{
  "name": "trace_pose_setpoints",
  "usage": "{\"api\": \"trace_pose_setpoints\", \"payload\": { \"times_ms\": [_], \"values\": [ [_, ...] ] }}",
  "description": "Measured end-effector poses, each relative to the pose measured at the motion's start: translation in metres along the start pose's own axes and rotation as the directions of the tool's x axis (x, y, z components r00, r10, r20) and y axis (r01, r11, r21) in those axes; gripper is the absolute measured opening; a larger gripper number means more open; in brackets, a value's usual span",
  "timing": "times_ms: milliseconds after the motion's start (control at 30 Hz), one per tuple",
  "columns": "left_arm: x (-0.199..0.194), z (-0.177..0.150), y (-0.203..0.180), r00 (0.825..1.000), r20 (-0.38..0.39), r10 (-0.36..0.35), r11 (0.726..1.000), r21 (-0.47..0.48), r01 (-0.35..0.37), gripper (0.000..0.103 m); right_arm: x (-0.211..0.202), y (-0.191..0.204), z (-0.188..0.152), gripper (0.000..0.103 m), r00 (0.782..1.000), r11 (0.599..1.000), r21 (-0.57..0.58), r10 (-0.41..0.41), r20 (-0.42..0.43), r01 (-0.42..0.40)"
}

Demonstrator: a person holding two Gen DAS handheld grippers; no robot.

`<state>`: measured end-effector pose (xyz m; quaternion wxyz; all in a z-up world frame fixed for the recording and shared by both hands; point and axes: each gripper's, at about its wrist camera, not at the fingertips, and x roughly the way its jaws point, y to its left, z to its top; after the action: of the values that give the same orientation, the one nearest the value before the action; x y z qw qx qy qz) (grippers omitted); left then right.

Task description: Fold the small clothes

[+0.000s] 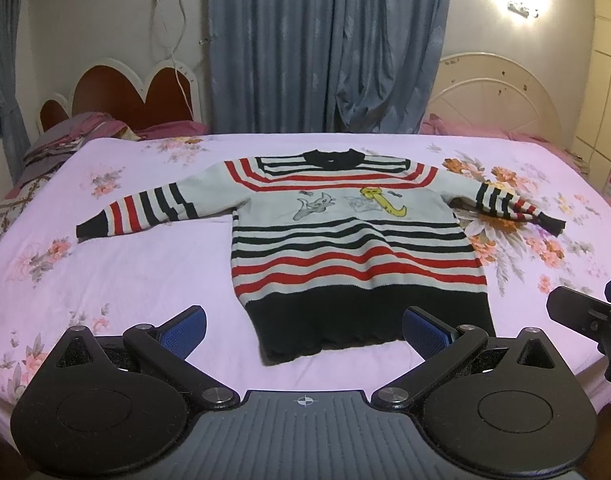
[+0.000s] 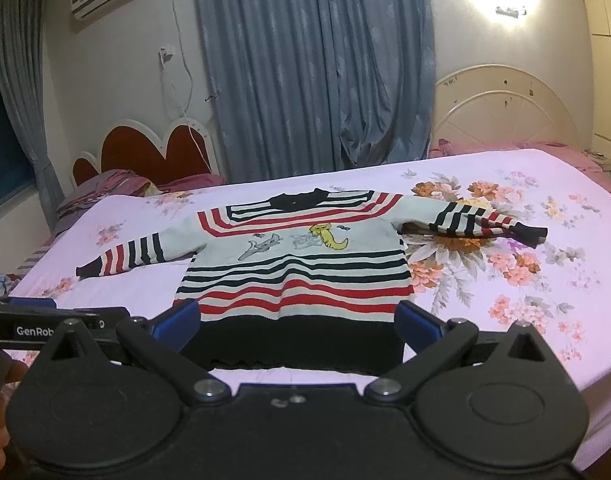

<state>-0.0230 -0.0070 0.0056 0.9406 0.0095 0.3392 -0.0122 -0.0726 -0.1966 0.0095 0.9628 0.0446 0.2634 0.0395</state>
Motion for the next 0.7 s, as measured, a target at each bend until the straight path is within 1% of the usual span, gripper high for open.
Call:
{"api": "trace_pose_setpoints", "payload": {
  "times_ms": [700],
  "values": [
    [0.0028, 0.0028, 0.0034, 1.000, 0.010, 0.014, 1.000, -0.001, -0.014, 0.103, 0.0022, 0.0014, -0.0009, 0.102, 1.000, 1.000, -0.003, 0.009, 0.001, -0.009]
  ]
}}
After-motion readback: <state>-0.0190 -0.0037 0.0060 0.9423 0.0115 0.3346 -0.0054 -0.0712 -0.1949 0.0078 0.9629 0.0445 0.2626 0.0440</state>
